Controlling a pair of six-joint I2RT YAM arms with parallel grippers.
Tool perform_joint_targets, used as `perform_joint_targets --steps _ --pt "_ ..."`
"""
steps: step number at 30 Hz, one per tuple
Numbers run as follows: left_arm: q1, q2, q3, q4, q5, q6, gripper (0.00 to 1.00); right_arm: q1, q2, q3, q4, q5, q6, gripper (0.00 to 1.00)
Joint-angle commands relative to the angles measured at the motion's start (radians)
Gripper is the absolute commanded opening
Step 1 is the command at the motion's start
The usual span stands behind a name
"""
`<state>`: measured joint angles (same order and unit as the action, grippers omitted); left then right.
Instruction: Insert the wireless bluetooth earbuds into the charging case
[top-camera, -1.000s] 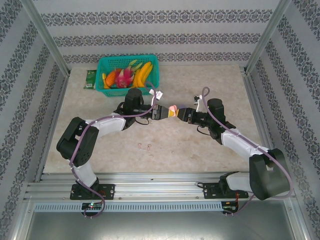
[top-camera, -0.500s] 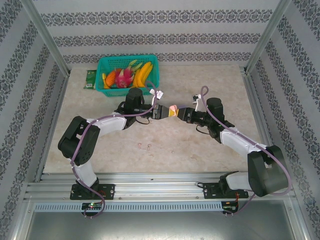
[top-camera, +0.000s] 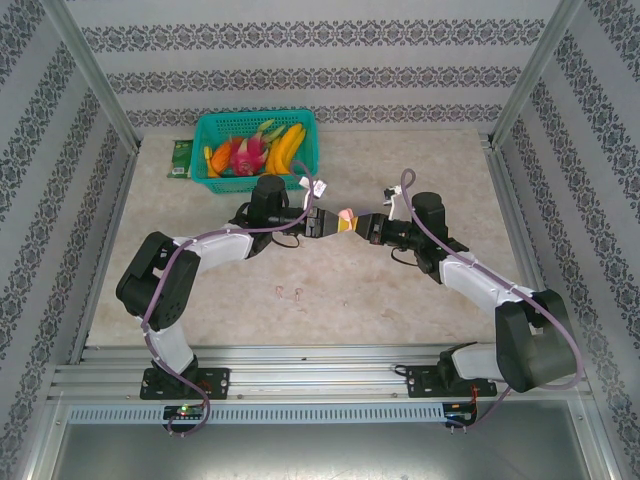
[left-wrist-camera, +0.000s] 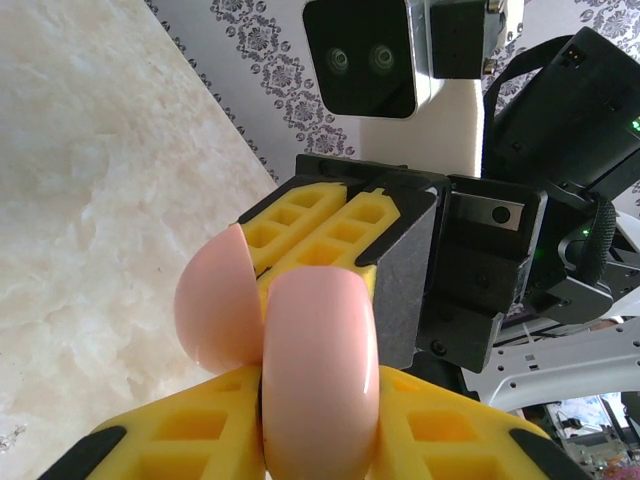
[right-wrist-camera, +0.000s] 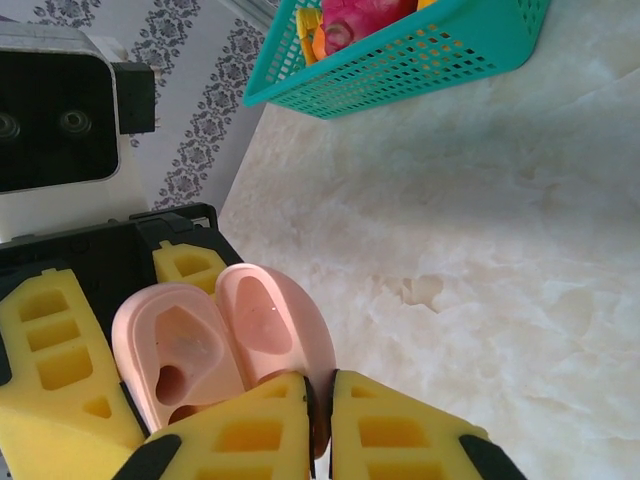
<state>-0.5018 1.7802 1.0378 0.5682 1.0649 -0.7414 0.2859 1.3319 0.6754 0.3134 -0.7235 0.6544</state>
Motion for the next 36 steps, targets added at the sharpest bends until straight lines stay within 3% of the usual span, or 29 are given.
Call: perform_joint_targets --steps 1,13,18,20,29,36 --pt "-0.004 0.016 0.025 0.008 0.032 0.007 0.33 0.014 -0.019 0.036 -0.005 0.015 -0.012 0.07" --pt "0.005 -0.034 0.016 -0.059 -0.062 0.045 0.71 0.018 -0.077 0.046 -0.132 0.114 -0.059 0.0" --pt "0.034 -0.103 0.046 -0.232 -0.105 0.141 0.92 0.019 -0.094 0.065 -0.204 0.17 -0.11 0.0" --pt "0.043 -0.126 0.075 -0.347 -0.123 0.209 0.96 0.021 -0.088 0.079 -0.237 0.197 -0.138 0.0" --pt "0.075 -0.086 0.396 -1.04 -0.191 0.67 0.99 0.1 -0.018 0.21 -0.396 0.369 -0.395 0.0" --pt "0.113 0.021 0.574 -1.333 -0.156 0.871 0.93 0.125 -0.001 0.213 -0.307 0.468 -0.547 0.0"
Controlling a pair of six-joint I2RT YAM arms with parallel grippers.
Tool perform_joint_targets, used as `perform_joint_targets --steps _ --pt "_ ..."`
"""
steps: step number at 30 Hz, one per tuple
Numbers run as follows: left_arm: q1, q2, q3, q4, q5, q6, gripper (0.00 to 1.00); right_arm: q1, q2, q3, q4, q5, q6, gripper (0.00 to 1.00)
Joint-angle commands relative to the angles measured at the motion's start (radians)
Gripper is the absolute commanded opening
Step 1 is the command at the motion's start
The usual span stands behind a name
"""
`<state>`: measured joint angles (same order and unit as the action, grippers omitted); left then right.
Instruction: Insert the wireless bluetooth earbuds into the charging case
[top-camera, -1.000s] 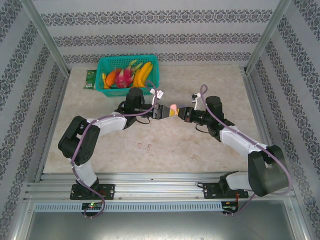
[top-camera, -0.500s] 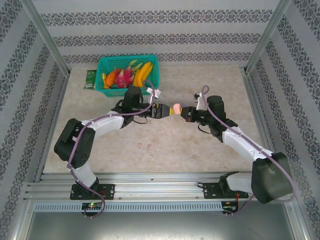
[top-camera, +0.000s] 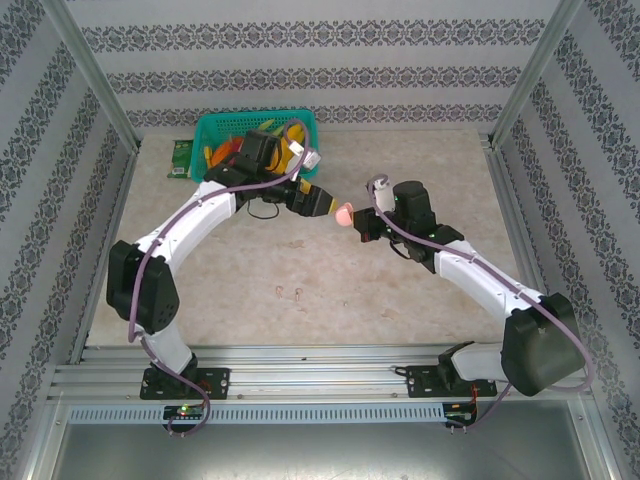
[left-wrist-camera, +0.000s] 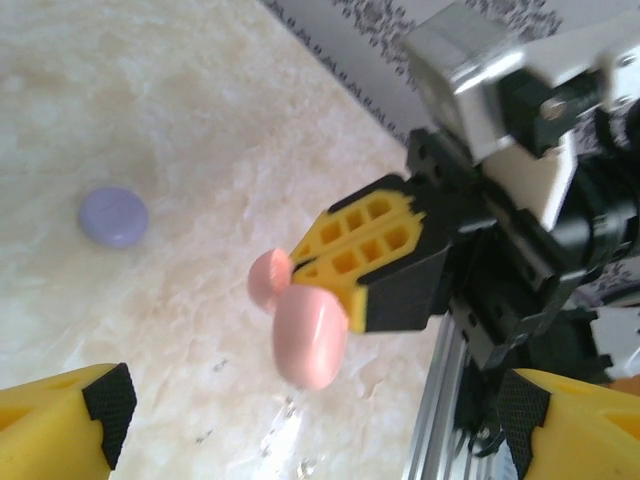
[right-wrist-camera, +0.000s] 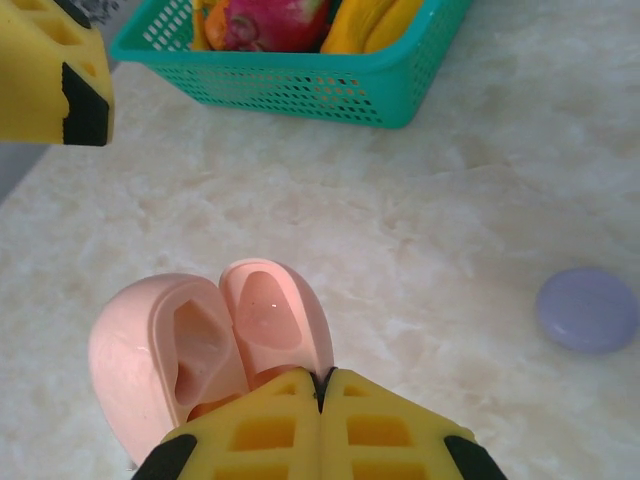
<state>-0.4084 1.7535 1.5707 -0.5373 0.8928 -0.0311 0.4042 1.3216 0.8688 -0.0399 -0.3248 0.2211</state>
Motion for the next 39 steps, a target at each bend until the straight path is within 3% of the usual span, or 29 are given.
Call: perform_joint_targets --steps 1,12,39 --pt "0.023 0.065 0.059 -0.26 0.023 0.186 0.91 0.009 0.012 0.021 0.057 0.069 -0.134 0.0" --pt "0.025 0.168 0.166 -0.379 0.097 0.279 0.82 0.047 0.063 0.042 0.115 0.071 -0.28 0.0" --pt "0.025 0.273 0.209 -0.39 0.207 0.295 0.58 0.119 0.131 0.091 0.129 0.069 -0.279 0.0"
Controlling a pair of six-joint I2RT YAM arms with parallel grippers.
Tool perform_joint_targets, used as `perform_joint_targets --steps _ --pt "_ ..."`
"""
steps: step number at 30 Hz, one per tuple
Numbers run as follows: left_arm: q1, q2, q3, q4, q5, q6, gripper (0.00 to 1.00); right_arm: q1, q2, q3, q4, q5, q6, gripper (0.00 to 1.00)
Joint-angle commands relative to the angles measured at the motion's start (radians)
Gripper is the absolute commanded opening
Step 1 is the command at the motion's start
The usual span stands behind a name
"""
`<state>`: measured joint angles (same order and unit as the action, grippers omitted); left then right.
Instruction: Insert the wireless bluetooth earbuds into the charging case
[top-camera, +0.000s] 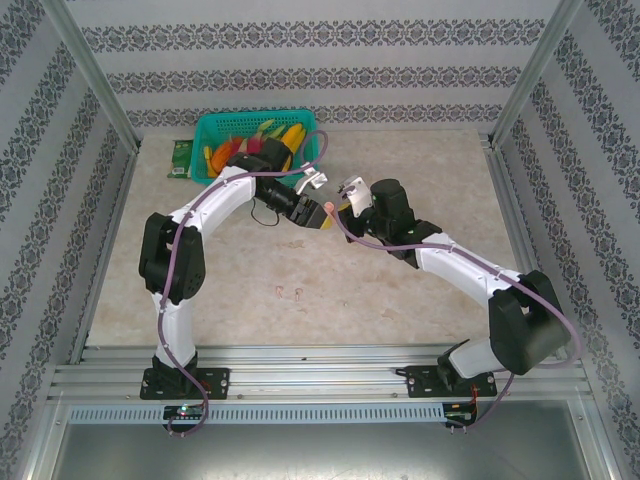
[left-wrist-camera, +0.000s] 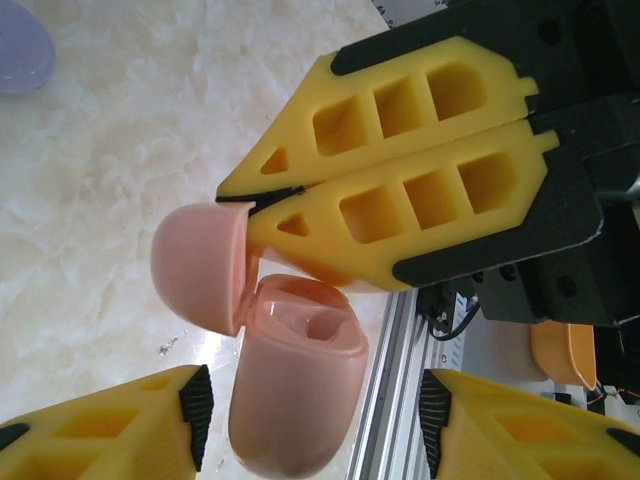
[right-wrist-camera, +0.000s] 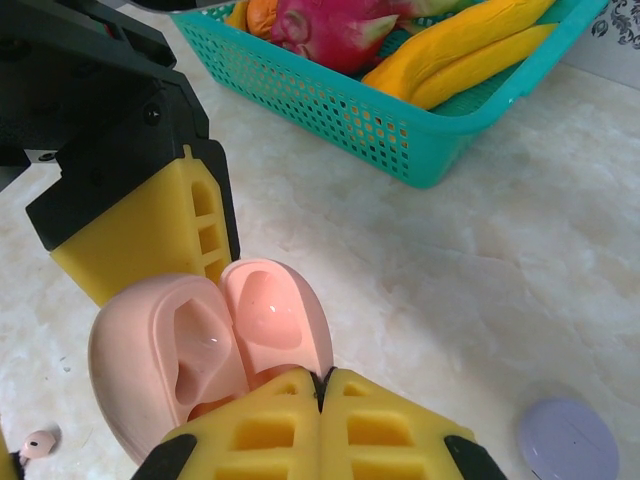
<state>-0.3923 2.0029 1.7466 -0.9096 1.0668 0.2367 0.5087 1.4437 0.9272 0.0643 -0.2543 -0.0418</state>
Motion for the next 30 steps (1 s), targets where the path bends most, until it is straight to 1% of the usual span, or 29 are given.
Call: perform_joint_targets --steps 1,4,9,15,18,24,30 --pt "0.008 0.025 0.033 -0.015 0.034 0.024 0.57 0.014 0.008 0.033 0.024 -0.003 -0.017 0.0" --pt "0.009 0.023 0.034 -0.004 0.039 0.017 0.53 0.014 0.006 0.029 0.023 -0.003 -0.016 0.0" --pt "0.009 0.028 0.043 0.002 0.036 0.013 0.48 0.016 0.001 0.024 0.024 -0.006 -0.017 0.0" --pt "0.008 0.034 0.052 0.015 0.035 0.002 0.47 0.016 0.0 0.021 0.021 -0.008 -0.017 0.0" --pt "0.009 0.037 0.054 0.015 0.035 0.002 0.45 0.016 -0.002 0.021 0.021 -0.004 -0.016 0.0" --pt "0.009 0.039 0.049 0.018 0.035 0.004 0.39 0.016 0.0 0.022 0.019 -0.001 -0.014 0.0" --pt "0.013 0.036 0.043 0.033 0.034 -0.006 0.29 0.016 -0.003 0.022 0.015 0.003 -0.014 0.0"
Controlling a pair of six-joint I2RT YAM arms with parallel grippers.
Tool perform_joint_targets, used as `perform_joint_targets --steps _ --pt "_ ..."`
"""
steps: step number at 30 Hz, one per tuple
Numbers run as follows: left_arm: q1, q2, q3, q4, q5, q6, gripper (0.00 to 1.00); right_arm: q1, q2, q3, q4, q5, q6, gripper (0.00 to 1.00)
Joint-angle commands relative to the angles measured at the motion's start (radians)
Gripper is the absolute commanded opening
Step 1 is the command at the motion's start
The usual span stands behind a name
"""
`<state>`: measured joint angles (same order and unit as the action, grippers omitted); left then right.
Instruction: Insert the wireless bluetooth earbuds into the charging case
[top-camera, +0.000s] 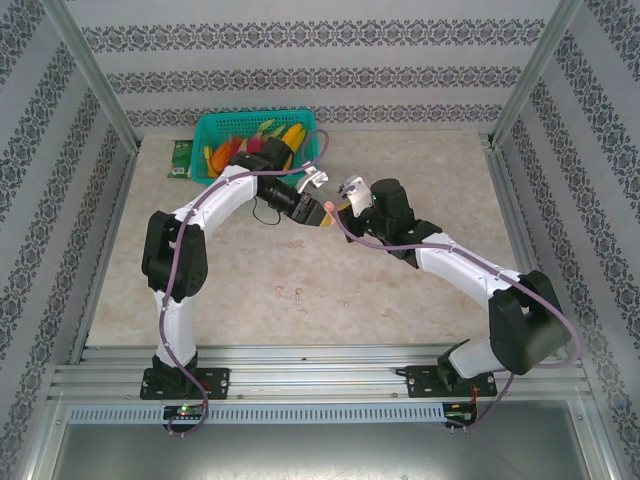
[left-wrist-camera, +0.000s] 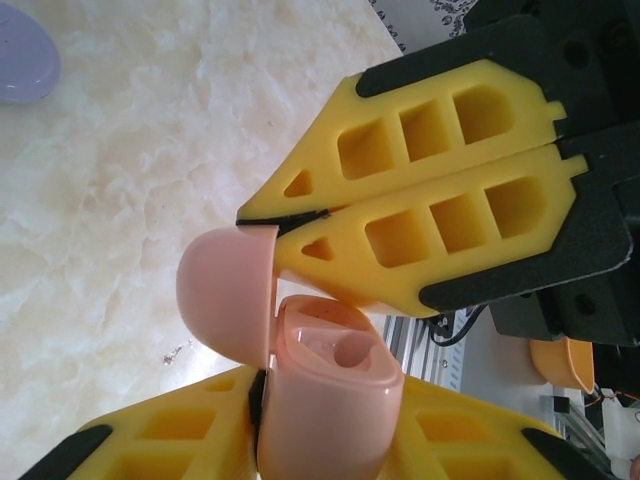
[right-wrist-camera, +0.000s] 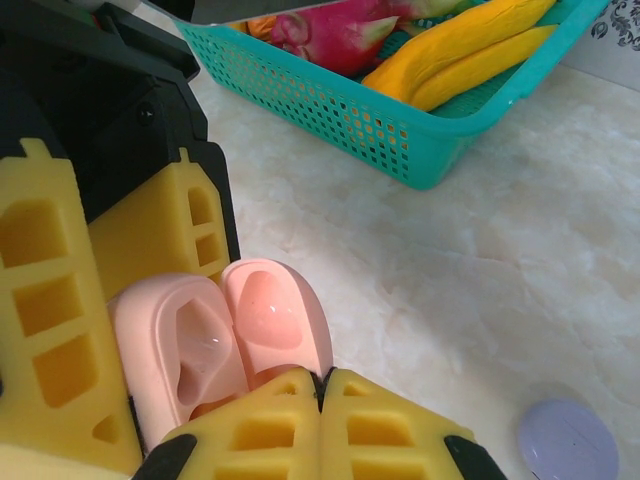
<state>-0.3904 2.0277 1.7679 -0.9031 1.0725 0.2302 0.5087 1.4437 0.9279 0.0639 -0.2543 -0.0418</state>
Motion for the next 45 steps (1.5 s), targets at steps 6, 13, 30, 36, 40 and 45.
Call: perform_joint_targets --steps 6,13,30,36,40,45 --pt "0.02 -0.002 0.0 0.076 0.03 -0.029 0.22 0.017 -0.012 0.027 0.005 0.01 -0.012 0.0" --pt "0.025 -0.007 -0.005 0.102 0.026 -0.045 0.32 0.016 -0.025 0.035 0.005 -0.003 -0.012 0.0" --pt "0.052 -0.022 -0.013 0.112 0.047 -0.049 0.34 0.017 -0.02 0.038 0.001 0.0 -0.01 0.0" --pt "0.052 -0.024 -0.024 0.104 0.071 -0.038 0.35 0.017 -0.019 0.043 -0.003 0.009 -0.012 0.0" --pt "0.052 -0.025 -0.024 0.079 0.091 -0.015 0.34 0.016 -0.015 0.045 -0.003 0.012 -0.012 0.0" --pt "0.052 -0.021 -0.021 0.037 0.109 0.019 0.34 0.014 -0.005 0.051 -0.003 0.015 -0.012 0.0"
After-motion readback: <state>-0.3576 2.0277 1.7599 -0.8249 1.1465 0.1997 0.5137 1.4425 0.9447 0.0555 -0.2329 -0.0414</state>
